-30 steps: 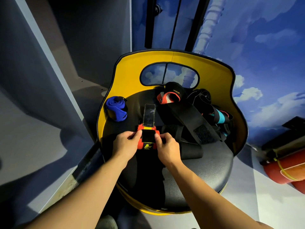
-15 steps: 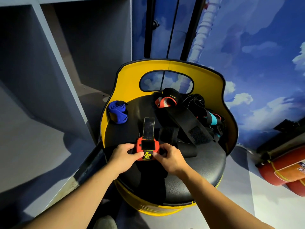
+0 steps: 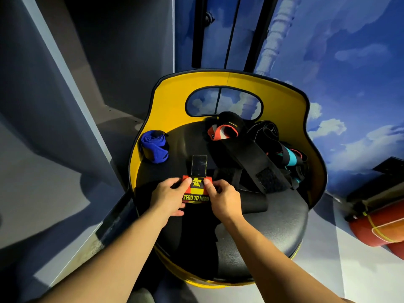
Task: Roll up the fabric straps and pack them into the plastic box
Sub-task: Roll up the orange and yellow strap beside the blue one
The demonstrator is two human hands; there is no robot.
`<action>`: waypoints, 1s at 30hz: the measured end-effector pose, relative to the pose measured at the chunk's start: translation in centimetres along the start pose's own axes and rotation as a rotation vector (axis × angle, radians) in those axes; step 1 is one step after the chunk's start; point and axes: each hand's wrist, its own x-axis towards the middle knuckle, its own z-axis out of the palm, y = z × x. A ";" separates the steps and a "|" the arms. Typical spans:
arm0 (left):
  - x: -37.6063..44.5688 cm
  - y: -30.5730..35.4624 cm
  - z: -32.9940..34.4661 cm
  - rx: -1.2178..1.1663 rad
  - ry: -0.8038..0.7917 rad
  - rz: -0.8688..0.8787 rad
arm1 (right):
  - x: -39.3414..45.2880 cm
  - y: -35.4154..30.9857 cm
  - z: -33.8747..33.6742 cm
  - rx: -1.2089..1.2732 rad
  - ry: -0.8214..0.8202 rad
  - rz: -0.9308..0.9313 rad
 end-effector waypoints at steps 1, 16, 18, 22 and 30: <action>0.1 0.0 0.3 -0.043 -0.009 -0.021 | 0.0 -0.2 0.1 -0.016 -0.001 0.004; -1.8 3.6 -2.3 -0.575 -0.336 -0.072 | -1.3 -2.7 -3.0 0.412 -0.140 -0.015; -2.2 4.3 -2.4 -0.592 -0.365 -0.007 | -1.5 -3.5 -4.2 0.458 -0.139 -0.047; -2.8 5.2 -2.2 -0.551 -0.456 0.065 | -1.5 -4.6 -6.8 0.415 -0.145 -0.088; -4.5 6.3 -0.1 -0.458 -0.524 0.148 | 0.2 -5.6 -10.9 0.324 0.016 -0.251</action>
